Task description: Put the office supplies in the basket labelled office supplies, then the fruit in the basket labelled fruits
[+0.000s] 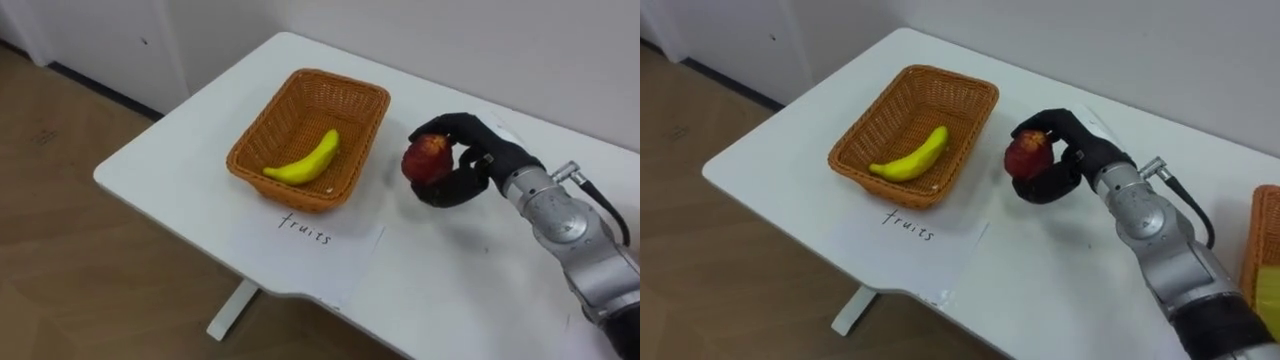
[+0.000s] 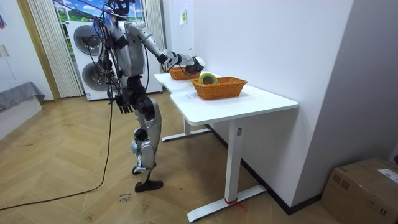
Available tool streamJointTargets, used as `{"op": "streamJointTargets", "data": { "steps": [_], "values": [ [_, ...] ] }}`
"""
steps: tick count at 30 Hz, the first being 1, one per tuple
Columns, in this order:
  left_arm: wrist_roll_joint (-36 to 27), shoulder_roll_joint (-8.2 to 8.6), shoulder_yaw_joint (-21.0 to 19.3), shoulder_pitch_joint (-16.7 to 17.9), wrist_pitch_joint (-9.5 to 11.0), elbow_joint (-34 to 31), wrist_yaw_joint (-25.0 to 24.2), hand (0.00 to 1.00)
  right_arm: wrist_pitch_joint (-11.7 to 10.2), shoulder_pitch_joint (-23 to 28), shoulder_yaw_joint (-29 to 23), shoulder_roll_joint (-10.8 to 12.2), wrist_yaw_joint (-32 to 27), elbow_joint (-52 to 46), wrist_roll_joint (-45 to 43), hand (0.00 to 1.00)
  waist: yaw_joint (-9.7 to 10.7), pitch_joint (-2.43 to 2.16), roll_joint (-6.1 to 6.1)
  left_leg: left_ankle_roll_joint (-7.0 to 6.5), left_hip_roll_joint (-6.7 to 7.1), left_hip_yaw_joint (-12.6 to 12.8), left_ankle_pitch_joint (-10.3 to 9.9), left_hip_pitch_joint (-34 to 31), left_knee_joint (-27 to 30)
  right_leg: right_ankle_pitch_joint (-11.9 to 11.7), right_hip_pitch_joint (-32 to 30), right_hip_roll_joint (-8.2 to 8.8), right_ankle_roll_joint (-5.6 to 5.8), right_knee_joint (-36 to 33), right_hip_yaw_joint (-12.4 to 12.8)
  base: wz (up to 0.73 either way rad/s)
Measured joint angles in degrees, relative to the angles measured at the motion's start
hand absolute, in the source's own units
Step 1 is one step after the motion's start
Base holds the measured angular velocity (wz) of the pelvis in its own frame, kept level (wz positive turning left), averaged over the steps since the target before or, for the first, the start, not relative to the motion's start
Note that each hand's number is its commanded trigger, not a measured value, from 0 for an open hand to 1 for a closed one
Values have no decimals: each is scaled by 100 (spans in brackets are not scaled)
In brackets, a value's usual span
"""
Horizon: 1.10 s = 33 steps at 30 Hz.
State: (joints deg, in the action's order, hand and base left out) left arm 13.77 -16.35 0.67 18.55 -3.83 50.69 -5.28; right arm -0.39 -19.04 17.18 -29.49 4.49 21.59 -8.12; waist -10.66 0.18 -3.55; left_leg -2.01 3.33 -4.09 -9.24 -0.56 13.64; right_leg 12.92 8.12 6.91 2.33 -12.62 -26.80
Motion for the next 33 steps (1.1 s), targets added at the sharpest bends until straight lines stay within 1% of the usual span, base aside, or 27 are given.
{"op": "streamJointTargets", "data": {
  "steps": [3,4,5,8,15,18,20,23,24,25,27,30,31,33],
  "values": [
    [54,0,-65,15,0,0,-1,0,10,2,-2,-1,0,-80,-121,100,32,-3,-7,0,-2,1,0,31,0,-3,37,0,5,1,-1,0],
    [56,0,-65,-1,0,0,-7,0,10,5,-2,-1,0,-106,-147,100,54,0,-4,-1,-3,2,-1,73,0,-5,68,-1,8,10,2,0],
    [67,0,-64,10,0,0,-13,0,10,25,-9,-2,0,-128,-160,100,77,12,0,-5,-4,11,-4,123,-7,-7,115,-1,11,13,6,0],
    [144,0,-67,19,0,-2,-24,0,26,116,-93,-2,2,-261,-200,100,84,11,7,-10,-5,12,-9,127,-12,-7,153,-1,11,12,1,0],
    [263,0,-67,25,-2,-2,-43,0,55,116,-134,-3,2,-306,-227,100,109,2,7,-13,-5,32,-10,210,-13,-7,217,5,11,-8,13,-2],
    [389,19,-148,119,4,-15,-44,0,56,116,-240,-3,2,-410,-220,100,94,0,8,-23,1,31,-19,277,-8,-6,300,9,13,0,1,0],
    [392,30,-286,150,5,-15,-44,0,55,116,-392,-4,4,-636,-167,100,81,-3,3,-24,16,32,-21,281,2,-5,315,8,14,5,-3,0],
    [397,30,-296,230,5,-15,-42,0,53,115,-472,-4,4,-822,-166,100,73,0,6,-30,33,28,-25,300,11,-2,358,6,19,38,-10,1],
    [397,30,-297,267,5,-9,-41,0,53,116,-473,-4,6,-855,-169,100,71,1,29,-35,35,24,-32,313,13,-2,393,-4,28,93,-9,4],
    [399,30,-297,305,5,-8,-41,0,52,115,-476,-4,7,-867,-173,100,70,-10,19,-40,38,22,-38,318,17,4,397,-2,41,95,-8,3],
    [446,38,-294,351,3,-8,-42,0,53,116,-475,-3,20,-885,-173,100,56,-10,18,-44,38,22,-47,322,24,11,396,2,52,98,-10,0],
    [472,47,-294,381,-7,-8,-43,0,54,116,-475,-3,66,-895,-225,100,-8,-6,25,-48,38,18,-49,323,13,9,413,9,60,99,-10,0],
    [471,51,-295,410,-23,-8,-44,0,60,116,-475,-1,67,-894,-227,100,-69,-4,27,-48,39,14,-49,327,4,8,414,9,61,100,-5,0],
    [471,67,-295,403,-69,-9,-46,0,62,116,-475,8,67,-897,-227,100,-86,-5,25,-48,42,-11,-49,318,2,9,414,10,62,98,-9,5]
  ]
}}
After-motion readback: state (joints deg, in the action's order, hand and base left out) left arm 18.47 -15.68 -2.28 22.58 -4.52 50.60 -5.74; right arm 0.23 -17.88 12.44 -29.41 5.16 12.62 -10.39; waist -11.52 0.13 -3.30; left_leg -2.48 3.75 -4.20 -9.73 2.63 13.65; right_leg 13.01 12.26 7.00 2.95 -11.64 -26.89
